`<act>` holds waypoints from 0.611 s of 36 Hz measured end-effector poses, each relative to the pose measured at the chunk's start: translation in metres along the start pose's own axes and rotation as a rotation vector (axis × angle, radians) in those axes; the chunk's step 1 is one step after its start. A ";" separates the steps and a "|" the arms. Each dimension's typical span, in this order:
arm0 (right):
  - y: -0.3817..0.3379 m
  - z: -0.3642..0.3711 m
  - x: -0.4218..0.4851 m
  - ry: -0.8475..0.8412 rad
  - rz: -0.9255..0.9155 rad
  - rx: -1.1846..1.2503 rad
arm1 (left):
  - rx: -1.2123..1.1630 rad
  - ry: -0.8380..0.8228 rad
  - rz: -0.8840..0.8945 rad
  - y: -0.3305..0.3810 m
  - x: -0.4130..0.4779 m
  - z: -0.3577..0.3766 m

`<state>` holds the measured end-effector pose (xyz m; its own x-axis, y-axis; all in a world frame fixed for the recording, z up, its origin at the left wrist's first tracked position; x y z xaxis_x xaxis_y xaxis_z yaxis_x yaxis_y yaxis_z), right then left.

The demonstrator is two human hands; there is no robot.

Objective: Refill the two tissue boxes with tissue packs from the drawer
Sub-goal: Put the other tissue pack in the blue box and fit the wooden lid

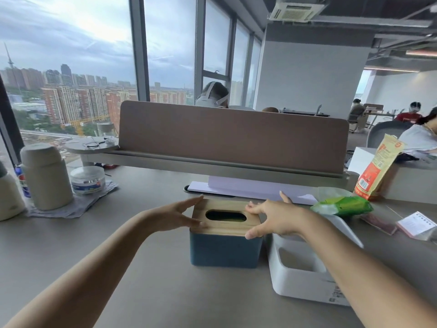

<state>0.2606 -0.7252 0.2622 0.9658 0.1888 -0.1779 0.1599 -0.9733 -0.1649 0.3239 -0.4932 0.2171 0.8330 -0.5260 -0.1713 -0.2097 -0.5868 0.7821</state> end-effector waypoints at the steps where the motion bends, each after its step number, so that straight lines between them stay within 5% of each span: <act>1: 0.000 0.001 -0.003 0.013 -0.001 0.013 | 0.000 0.018 0.001 0.003 -0.003 0.001; 8: -0.002 0.013 -0.025 0.237 -0.015 -0.080 | 0.019 0.226 0.067 0.007 -0.037 0.017; 14: -0.014 0.018 -0.032 0.367 -0.005 -0.250 | 0.331 0.506 0.073 0.022 -0.056 0.031; 22: -0.022 0.017 -0.024 0.366 -0.018 -0.409 | 0.395 0.665 0.081 0.017 -0.060 0.031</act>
<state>0.2310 -0.7064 0.2539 0.9584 0.2190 0.1830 0.1729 -0.9557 0.2384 0.2541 -0.4912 0.2221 0.9133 -0.1702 0.3701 -0.3459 -0.8039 0.4838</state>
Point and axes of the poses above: each hand's wrist, its own x-axis towards the middle knuckle, its own z-axis out of the palm, y = z × x, the point moved 6 cm from there along x, towards the middle knuckle, and after that the axes turned 1 degree about -x, right-handed, at the moved point
